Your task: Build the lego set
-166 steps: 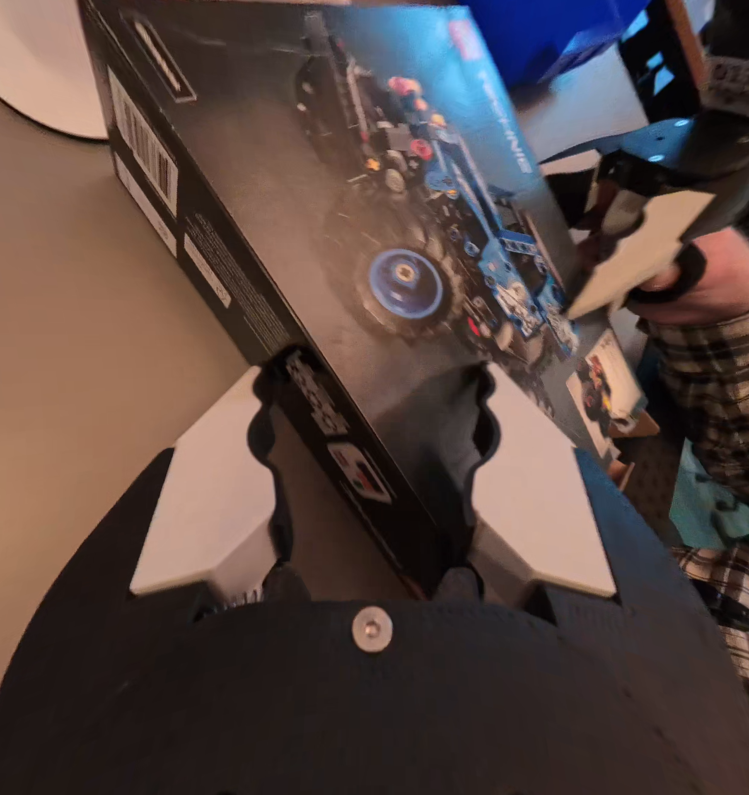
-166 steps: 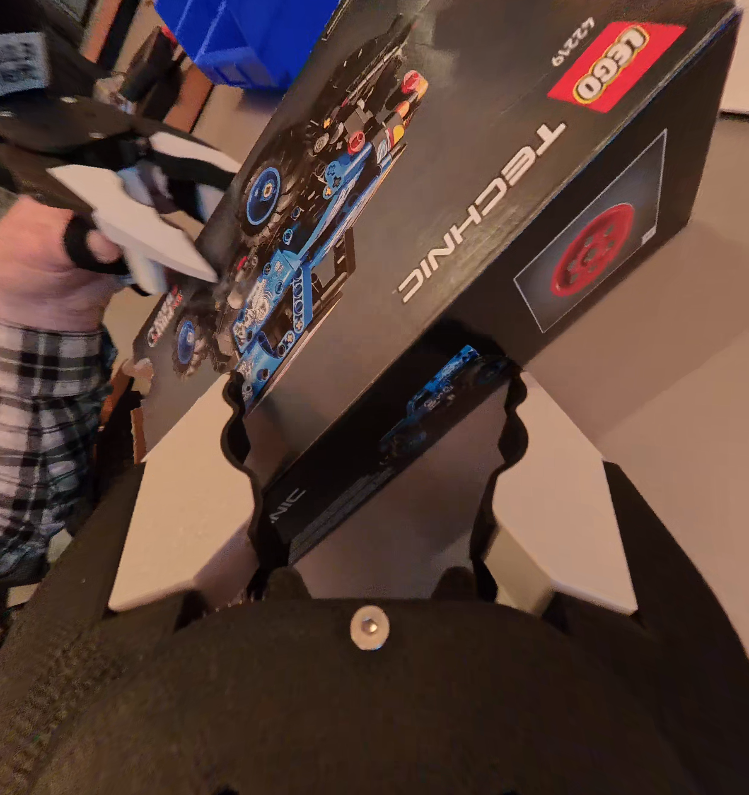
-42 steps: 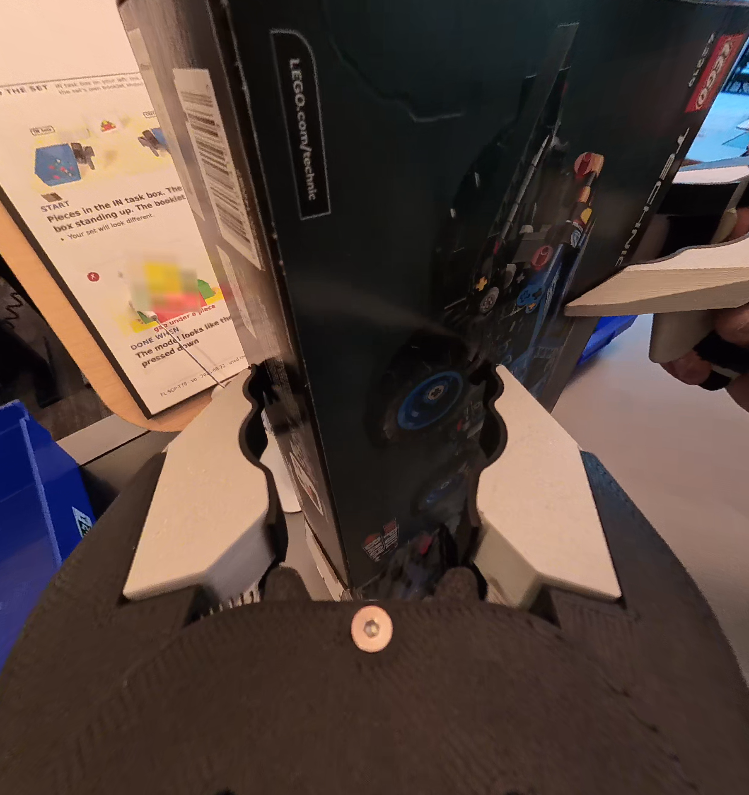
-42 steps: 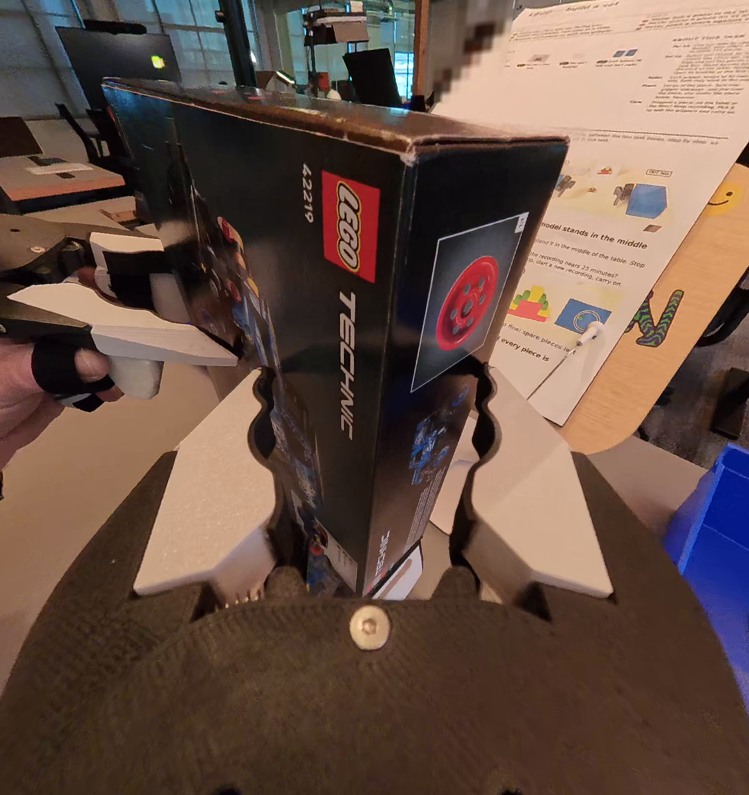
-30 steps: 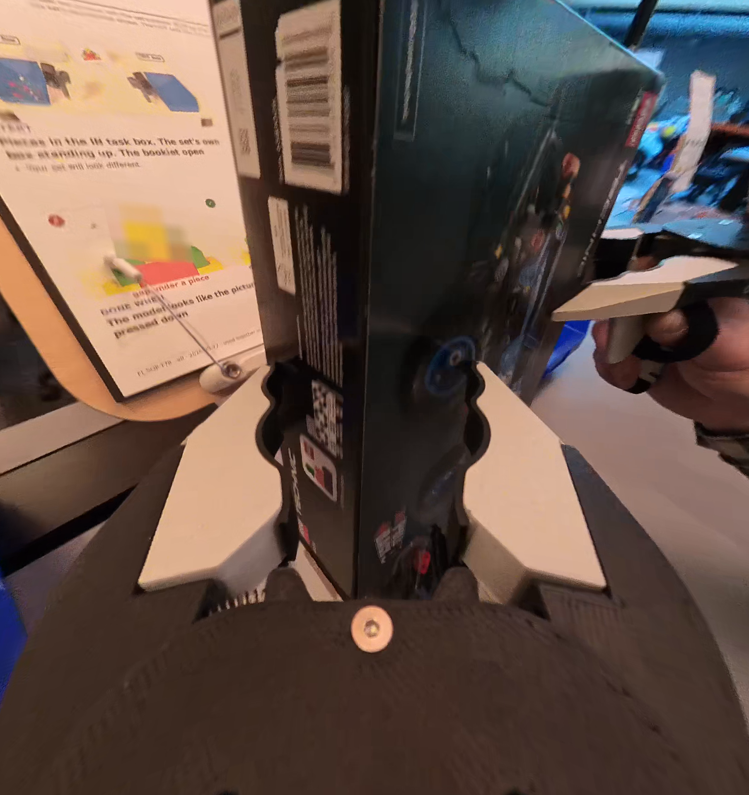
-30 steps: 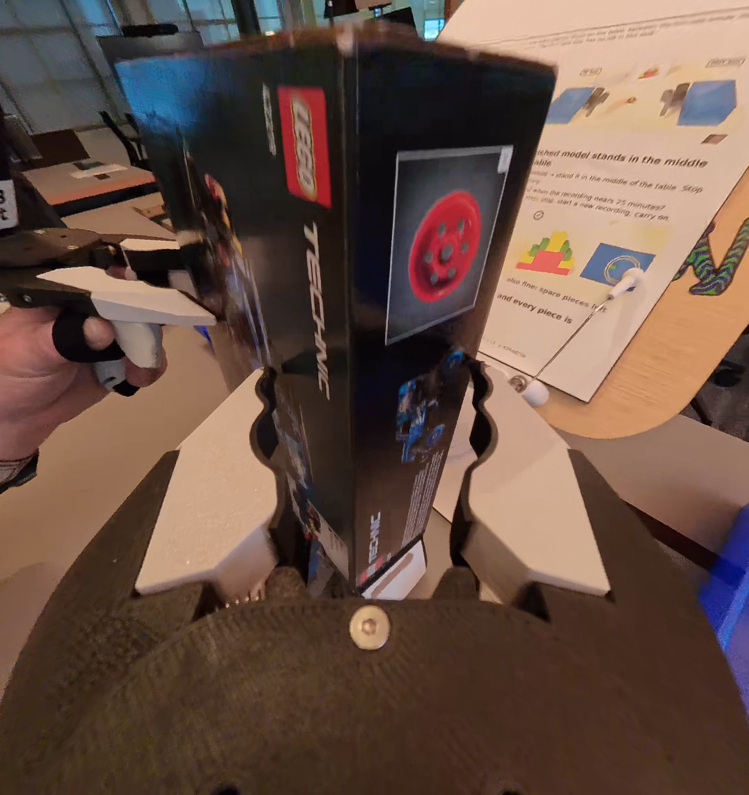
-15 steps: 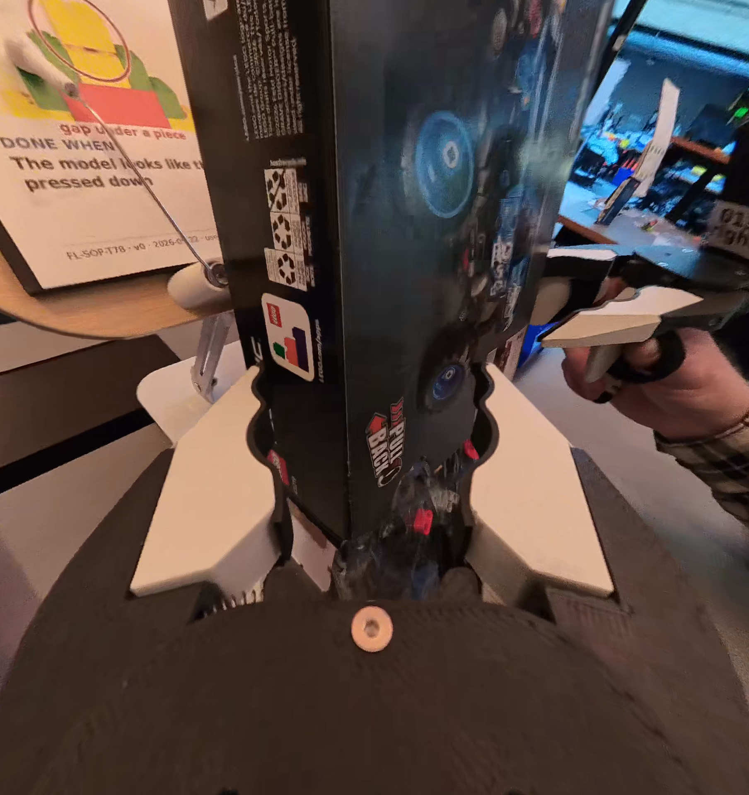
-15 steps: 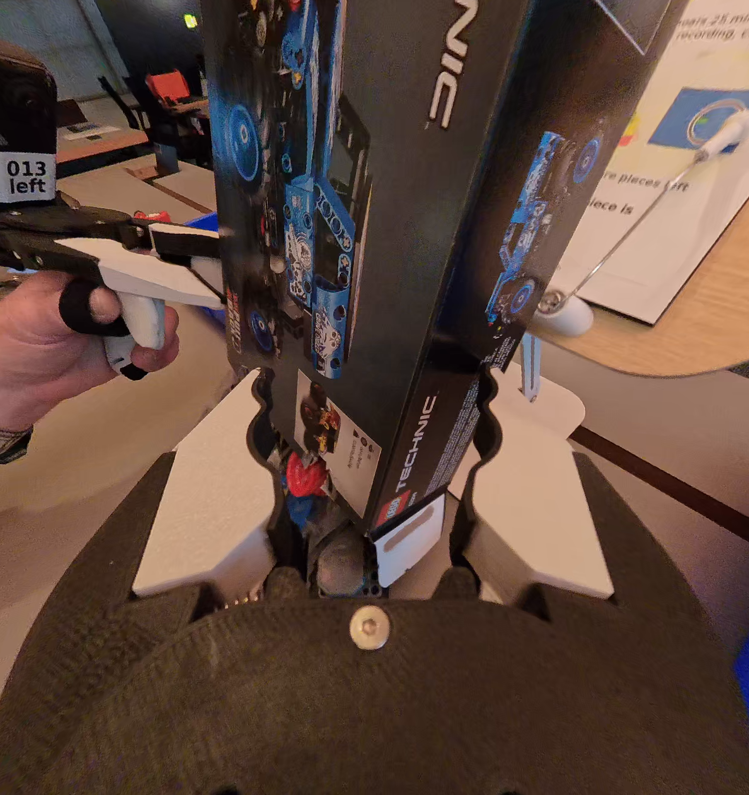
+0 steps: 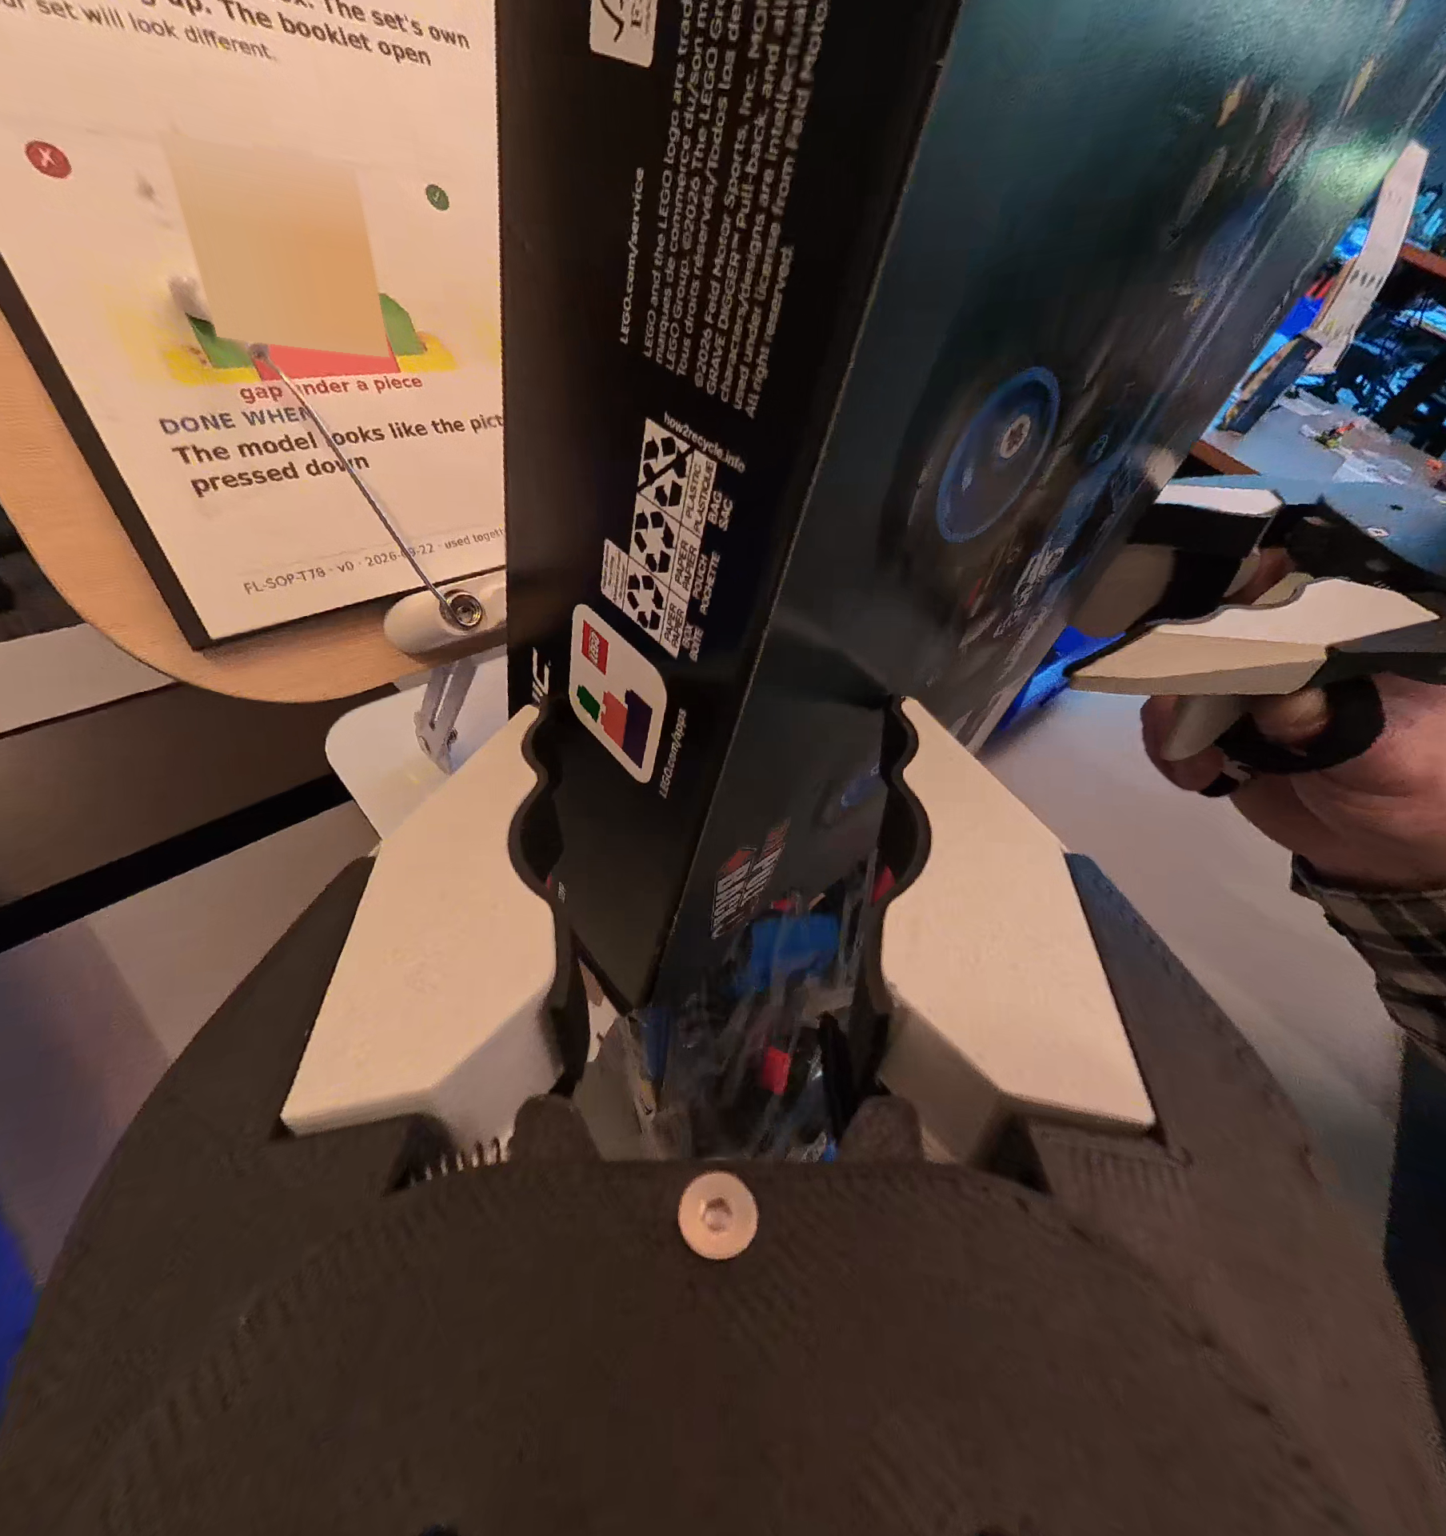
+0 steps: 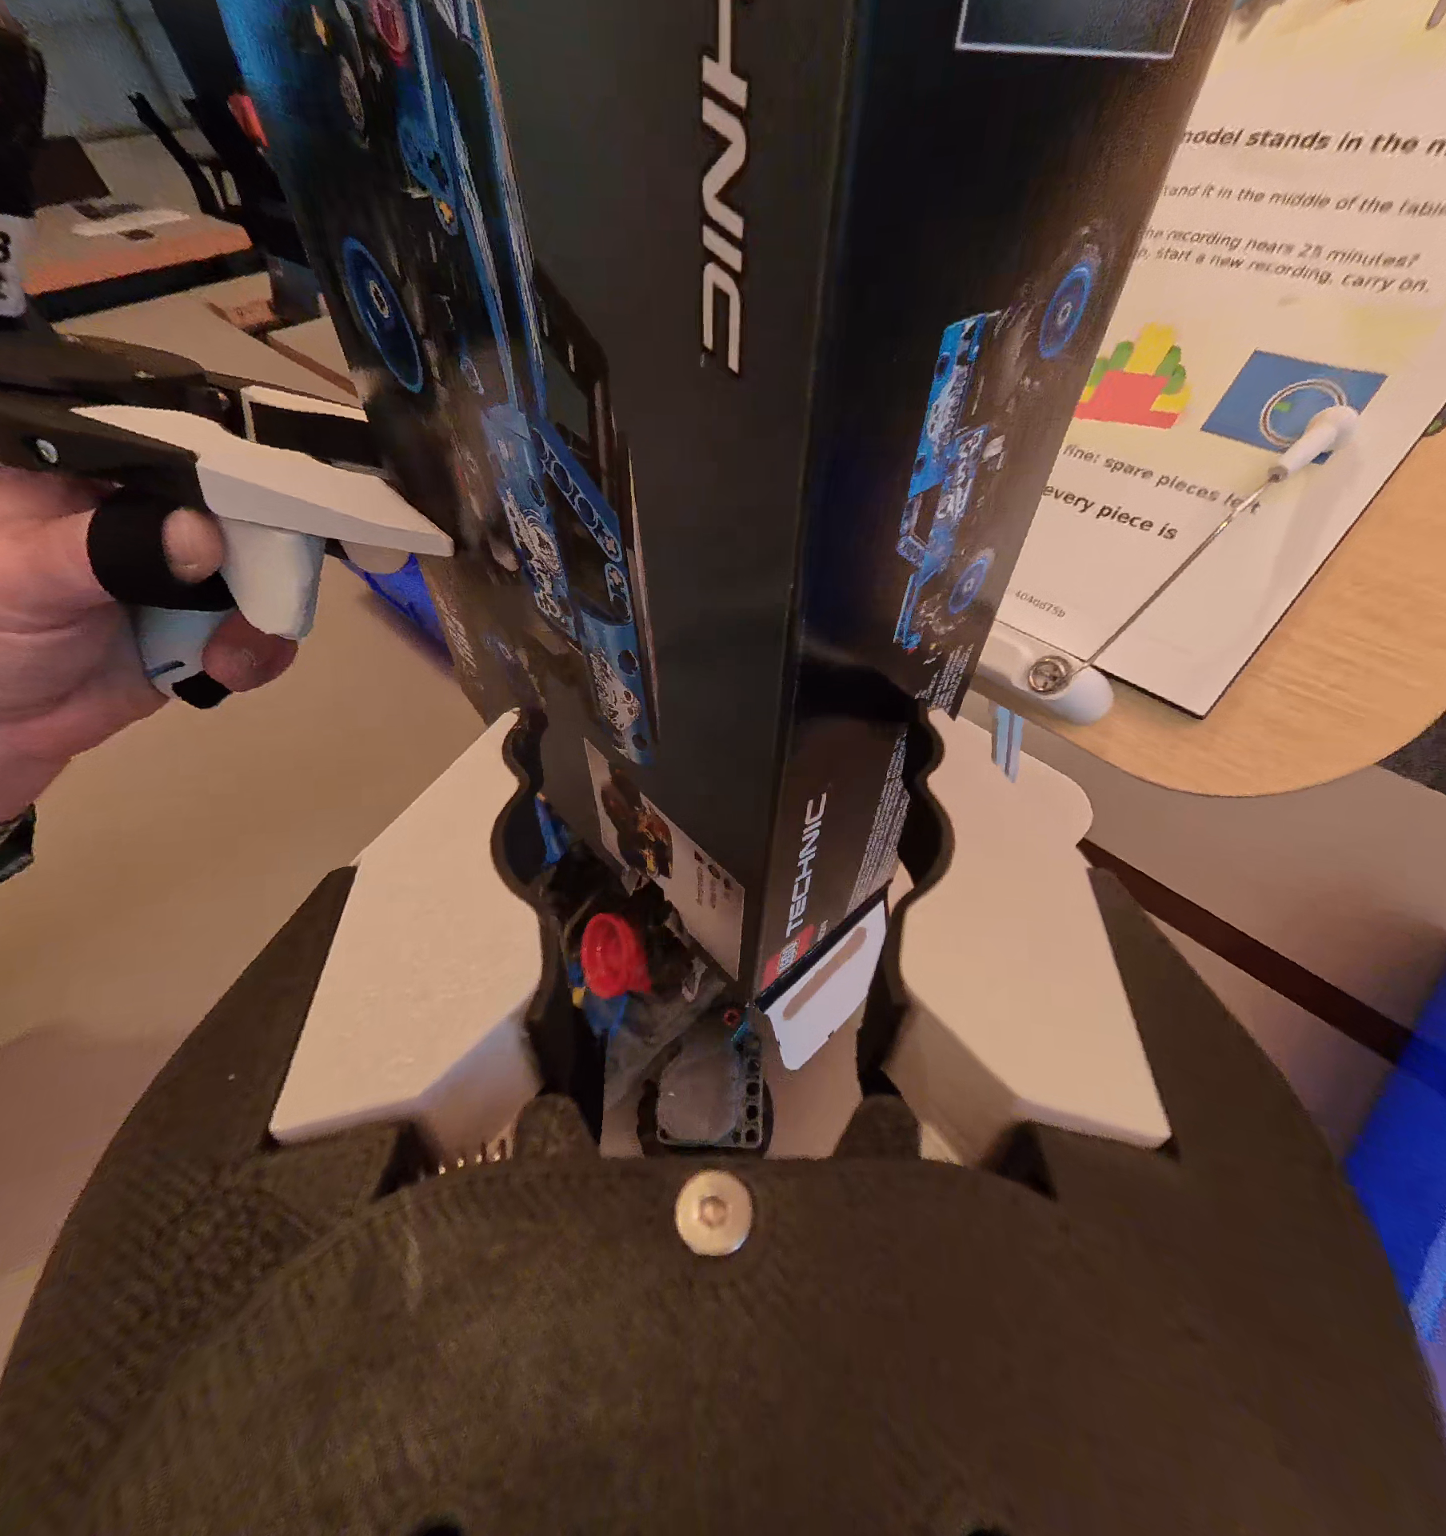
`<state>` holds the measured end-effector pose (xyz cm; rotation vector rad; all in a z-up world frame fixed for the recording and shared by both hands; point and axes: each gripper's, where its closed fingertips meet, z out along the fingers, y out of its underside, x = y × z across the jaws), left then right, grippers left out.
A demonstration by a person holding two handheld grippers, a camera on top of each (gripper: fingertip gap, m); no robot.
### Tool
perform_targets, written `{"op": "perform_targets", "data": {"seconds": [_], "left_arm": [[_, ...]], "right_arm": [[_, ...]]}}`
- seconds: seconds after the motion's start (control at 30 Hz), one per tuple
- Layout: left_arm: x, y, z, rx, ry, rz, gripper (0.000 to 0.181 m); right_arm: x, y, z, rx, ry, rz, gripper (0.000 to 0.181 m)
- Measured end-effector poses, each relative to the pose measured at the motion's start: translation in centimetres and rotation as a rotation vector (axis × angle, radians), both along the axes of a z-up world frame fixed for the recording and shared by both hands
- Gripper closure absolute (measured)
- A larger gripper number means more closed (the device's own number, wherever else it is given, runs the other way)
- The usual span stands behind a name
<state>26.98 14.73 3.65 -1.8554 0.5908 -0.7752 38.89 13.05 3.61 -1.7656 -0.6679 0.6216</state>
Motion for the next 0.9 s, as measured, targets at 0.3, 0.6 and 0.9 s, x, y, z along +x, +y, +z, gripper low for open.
{"op": "perform_targets", "data": {"seconds": [0.3, 0.6, 0.9], "left_arm": [[0.0, 0.6, 1.3, -0.008, 0.0, 0.017, 0.108], [0.3, 1.9, 2.2, 0.007, 0.006, 0.029, 0.108], [0.7, 2.8, 2.5, 0.017, 0.024, 0.019, 0.108]], "right_arm": [[0.1, 0.9, 1.0, -0.007, -0.075, -0.02, 0.096], [0.4, 2.0, 1.5, -0.036, -0.087, -0.031, 0.099], [0.8, 3.0, 2.5, -0.012, -0.094, -0.046, 0.099]]}}
